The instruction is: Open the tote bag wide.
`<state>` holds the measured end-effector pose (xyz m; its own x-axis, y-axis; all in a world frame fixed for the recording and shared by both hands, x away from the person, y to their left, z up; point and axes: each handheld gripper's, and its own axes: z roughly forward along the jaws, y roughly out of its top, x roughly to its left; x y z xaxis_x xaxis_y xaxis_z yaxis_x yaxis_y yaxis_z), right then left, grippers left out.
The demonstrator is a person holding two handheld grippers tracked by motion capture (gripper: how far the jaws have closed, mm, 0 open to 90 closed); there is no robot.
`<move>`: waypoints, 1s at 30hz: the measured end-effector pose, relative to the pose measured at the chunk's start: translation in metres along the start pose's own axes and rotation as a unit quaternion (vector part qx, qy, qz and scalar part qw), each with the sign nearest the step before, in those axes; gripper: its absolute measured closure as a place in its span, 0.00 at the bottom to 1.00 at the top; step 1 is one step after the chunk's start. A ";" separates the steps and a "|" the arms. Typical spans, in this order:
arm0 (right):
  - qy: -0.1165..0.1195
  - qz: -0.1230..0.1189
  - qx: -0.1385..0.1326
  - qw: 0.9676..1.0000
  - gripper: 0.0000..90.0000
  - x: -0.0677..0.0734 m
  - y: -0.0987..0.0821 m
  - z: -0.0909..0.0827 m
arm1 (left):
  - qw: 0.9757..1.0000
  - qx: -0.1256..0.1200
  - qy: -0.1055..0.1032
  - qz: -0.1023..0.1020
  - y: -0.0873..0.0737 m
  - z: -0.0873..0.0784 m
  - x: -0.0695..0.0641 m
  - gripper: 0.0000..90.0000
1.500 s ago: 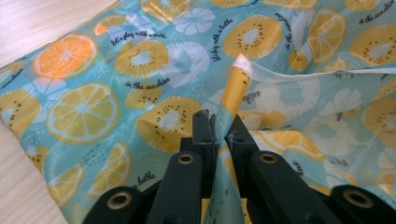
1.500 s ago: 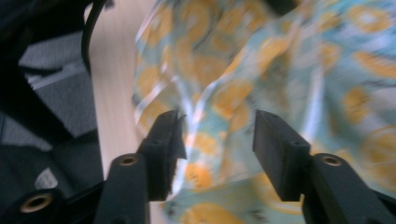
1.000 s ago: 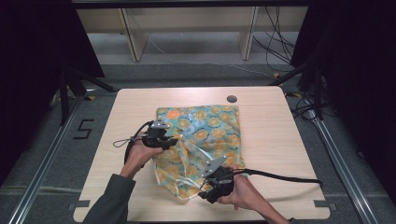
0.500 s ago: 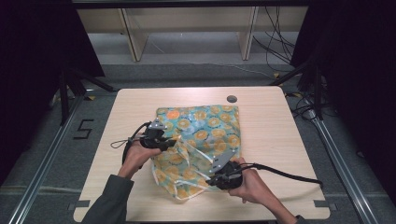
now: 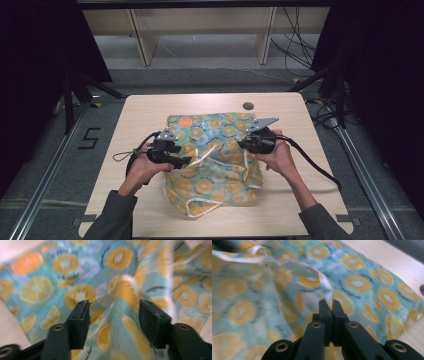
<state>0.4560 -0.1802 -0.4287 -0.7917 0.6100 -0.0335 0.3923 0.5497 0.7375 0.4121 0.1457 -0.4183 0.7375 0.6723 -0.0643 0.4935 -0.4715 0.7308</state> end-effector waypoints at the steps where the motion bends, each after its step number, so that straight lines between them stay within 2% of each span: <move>1: -0.002 0.006 0.011 1.000 1.00 -0.003 -0.002 0.004 | 1.000 -0.016 0.004 0.018 0.008 -0.011 -0.015 0.41; 3: -0.007 0.015 0.016 1.000 1.00 -0.006 -0.007 0.013 | 0.998 -0.033 -0.008 0.045 0.014 -0.018 -0.034 0.43; 4: -0.009 0.011 0.021 1.000 1.00 -0.008 -0.008 0.015 | 0.997 -0.037 -0.024 0.068 0.017 -0.020 -0.050 0.46; 5: -0.012 0.013 0.021 1.000 1.00 -0.009 -0.010 0.019 | 0.995 -0.029 -0.042 0.087 0.016 -0.018 -0.062 0.50; 6: -0.007 0.019 0.034 0.999 1.00 -0.009 -0.010 0.018 | 0.993 -0.013 -0.054 0.102 0.015 -0.013 -0.071 0.52; 7: -0.009 0.013 0.031 0.999 1.00 -0.010 -0.011 0.018 | 0.992 0.004 -0.052 0.116 0.014 -0.007 -0.076 0.53; 8: -0.008 0.015 0.033 0.999 1.00 -0.009 -0.011 0.018 | 0.993 0.019 -0.036 0.113 0.012 0.000 -0.076 0.52; 9: -0.011 0.015 0.020 1.000 1.00 -0.009 -0.012 0.019 | 0.993 0.031 -0.021 0.114 0.010 0.005 -0.072 0.52; 10: -0.011 0.013 0.020 1.000 1.00 -0.010 -0.012 0.018 | 0.993 0.031 -0.021 0.114 0.010 0.005 -0.072 0.52; 11: -0.008 0.012 0.028 1.000 1.00 -0.010 -0.011 0.015 | 0.993 0.060 0.022 0.097 0.000 0.017 -0.059 0.52; 12: -0.012 0.013 0.016 1.000 1.00 -0.010 -0.011 0.016 | 0.991 0.079 0.033 0.104 -0.003 0.019 -0.054 0.51; 13: -0.012 0.013 0.018 1.000 1.00 -0.010 -0.011 0.015 | 0.991 0.079 0.033 0.104 -0.003 0.019 -0.054 0.50; 14: -0.012 0.013 0.018 1.000 1.00 -0.010 -0.011 0.015 | 0.989 0.095 0.054 0.100 -0.009 0.022 -0.045 0.50; 15: -0.010 0.022 0.022 0.999 1.00 -0.011 -0.011 0.016 | 0.987 0.099 0.078 0.095 -0.014 0.024 -0.035 0.50; 17: -0.011 0.022 0.024 0.999 0.99 -0.012 -0.013 0.017 | 0.984 0.101 0.109 0.096 -0.017 0.026 -0.026 0.49; 18: -0.003 0.017 0.032 0.999 0.99 -0.012 -0.013 0.017 | 0.982 0.100 0.123 0.098 -0.018 0.028 -0.020 0.48; 19: -0.008 0.023 0.030 0.999 0.99 -0.011 -0.014 0.019 | 0.982 0.101 0.127 0.098 -0.020 0.030 -0.015 0.50; 20: -0.004 0.017 0.037 0.999 0.99 -0.011 -0.013 0.018 | 0.981 0.101 0.128 0.102 -0.021 0.031 -0.012 0.53; 21: -0.001 0.022 0.036 0.999 0.99 -0.010 -0.013 0.019 | 0.982 0.101 0.120 0.103 -0.024 0.033 -0.008 0.61; 22: -0.004 0.025 0.030 0.999 0.99 -0.010 -0.014 0.021 | 0.982 0.098 0.121 0.107 -0.025 0.035 -0.004 0.71; 23: 0.001 0.024 0.030 0.999 0.98 -0.010 -0.014 0.021 | 0.983 0.096 0.117 0.102 -0.028 0.037 0.000 0.78; 24: 0.003 0.012 0.029 1.000 0.97 -0.011 -0.014 0.022 | 0.987 0.086 0.103 0.092 -0.030 0.039 0.007 0.85; 25: 0.002 0.009 0.027 1.000 0.96 -0.012 -0.014 0.023 | 0.991 0.074 0.089 0.071 -0.032 0.040 0.012 0.94; 26: -0.002 0.030 0.033 0.999 0.93 -0.010 -0.014 0.022 | 0.991 0.074 0.089 0.071 -0.032 0.040 0.012 0.98; 27: 0.002 0.023 0.036 0.999 0.87 -0.011 -0.014 0.022 | 0.996 0.061 0.056 0.032 -0.034 0.041 0.021 0.99; 29: 0.004 0.041 0.027 0.999 0.79 -0.010 -0.012 0.019 | 0.998 0.055 0.040 0.018 -0.033 0.040 0.032 0.99; 30: 0.005 0.036 0.016 0.999 0.74 -0.011 -0.009 0.014 | 0.998 0.060 0.033 0.013 -0.032 0.038 0.037 0.99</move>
<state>0.4678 -0.1844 -0.4445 -0.7656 0.6428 0.0255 0.4630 0.5230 0.7156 0.4412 0.1640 -0.4700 0.7214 0.6925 0.0014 0.5291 -0.5524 0.6441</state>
